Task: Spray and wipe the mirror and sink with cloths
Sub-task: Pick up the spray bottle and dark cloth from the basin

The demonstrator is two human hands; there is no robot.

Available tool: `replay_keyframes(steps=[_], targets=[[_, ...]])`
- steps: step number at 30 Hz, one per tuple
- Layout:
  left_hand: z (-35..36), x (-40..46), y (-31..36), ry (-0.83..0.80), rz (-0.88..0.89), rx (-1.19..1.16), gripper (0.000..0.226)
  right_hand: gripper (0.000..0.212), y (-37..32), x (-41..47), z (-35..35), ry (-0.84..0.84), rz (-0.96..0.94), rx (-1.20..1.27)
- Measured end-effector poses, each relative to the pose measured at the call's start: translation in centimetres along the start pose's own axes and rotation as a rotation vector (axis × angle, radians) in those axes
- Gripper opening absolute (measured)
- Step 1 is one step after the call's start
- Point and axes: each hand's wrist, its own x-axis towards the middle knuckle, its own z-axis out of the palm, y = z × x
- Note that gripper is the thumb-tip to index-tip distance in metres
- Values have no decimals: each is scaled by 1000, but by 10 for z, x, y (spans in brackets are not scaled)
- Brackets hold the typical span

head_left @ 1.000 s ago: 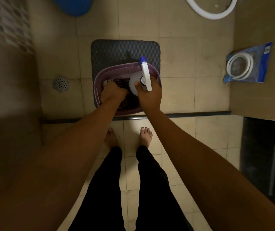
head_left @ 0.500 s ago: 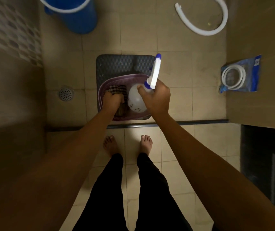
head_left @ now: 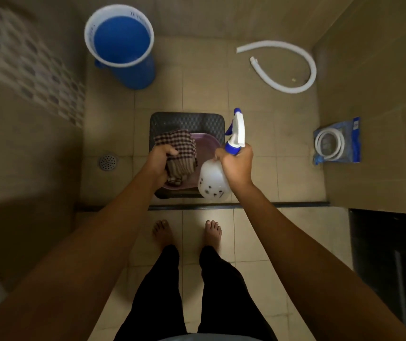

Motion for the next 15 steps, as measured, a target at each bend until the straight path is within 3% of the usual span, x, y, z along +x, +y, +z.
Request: replay_keyframes(steps=[3,7,11,15], targets=[[7,-28,7,23,58,-70,24,18,-15,-6,-8,-61,-3,6],[8,-59,20,35,146,-163,28,17,-39,-12,-17,-152,-31,31],[4,-95,32,106,252,-260,36,45,-64,-19,-19,-246,-128,26],[-8,-130,40,162,339,-379,31,31,-95,-34,-13,-383,-234,7]])
